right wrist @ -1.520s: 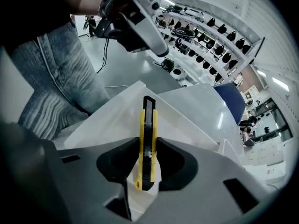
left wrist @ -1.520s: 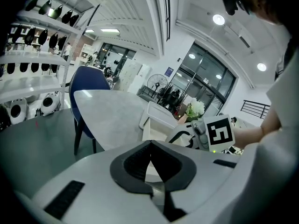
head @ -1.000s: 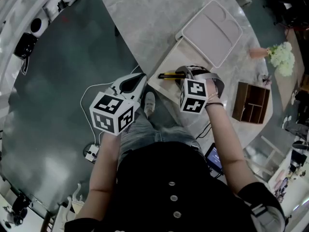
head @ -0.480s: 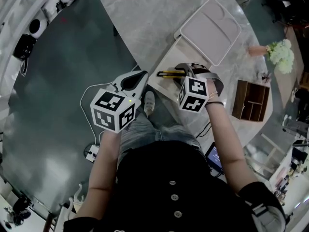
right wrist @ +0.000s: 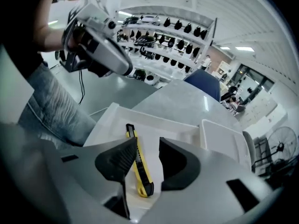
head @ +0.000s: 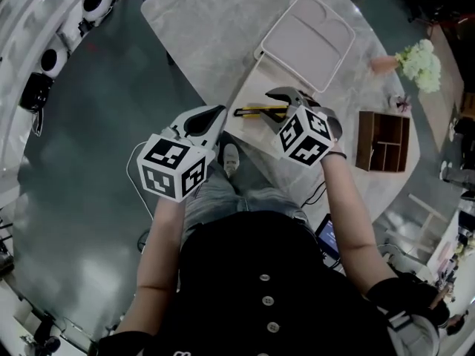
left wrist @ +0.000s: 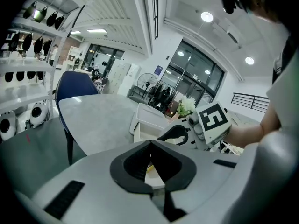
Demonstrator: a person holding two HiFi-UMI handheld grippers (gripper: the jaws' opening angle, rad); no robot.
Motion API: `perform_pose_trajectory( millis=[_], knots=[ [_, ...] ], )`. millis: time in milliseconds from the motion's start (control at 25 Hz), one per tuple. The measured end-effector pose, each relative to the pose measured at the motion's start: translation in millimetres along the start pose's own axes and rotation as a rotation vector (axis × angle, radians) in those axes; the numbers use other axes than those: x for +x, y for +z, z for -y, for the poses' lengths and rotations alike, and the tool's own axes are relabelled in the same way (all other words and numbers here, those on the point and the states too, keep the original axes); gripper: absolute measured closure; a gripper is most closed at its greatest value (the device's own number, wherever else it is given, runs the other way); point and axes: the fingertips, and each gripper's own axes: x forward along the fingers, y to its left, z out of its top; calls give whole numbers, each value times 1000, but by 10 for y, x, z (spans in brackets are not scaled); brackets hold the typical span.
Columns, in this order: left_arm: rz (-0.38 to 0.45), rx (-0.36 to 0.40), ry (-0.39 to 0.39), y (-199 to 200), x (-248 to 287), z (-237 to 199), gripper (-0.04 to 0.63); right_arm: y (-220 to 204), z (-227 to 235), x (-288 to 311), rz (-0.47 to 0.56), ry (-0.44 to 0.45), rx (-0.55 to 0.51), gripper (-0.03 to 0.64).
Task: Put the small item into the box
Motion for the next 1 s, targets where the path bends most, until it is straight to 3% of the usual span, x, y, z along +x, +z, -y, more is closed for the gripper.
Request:
perform_pose_trajectory(
  millis=[440,720,1000],
  knots=[
    [79,88,-13,454,-26,199,578,361,202,-687,278,-146,268,477],
    [98,158,-118,748,-50,554,578,505,376,-1330,597,-216,663,503],
    [113,231,-213,937,33,939,578,543,405,-1808,803,-275,785,544]
  ],
)
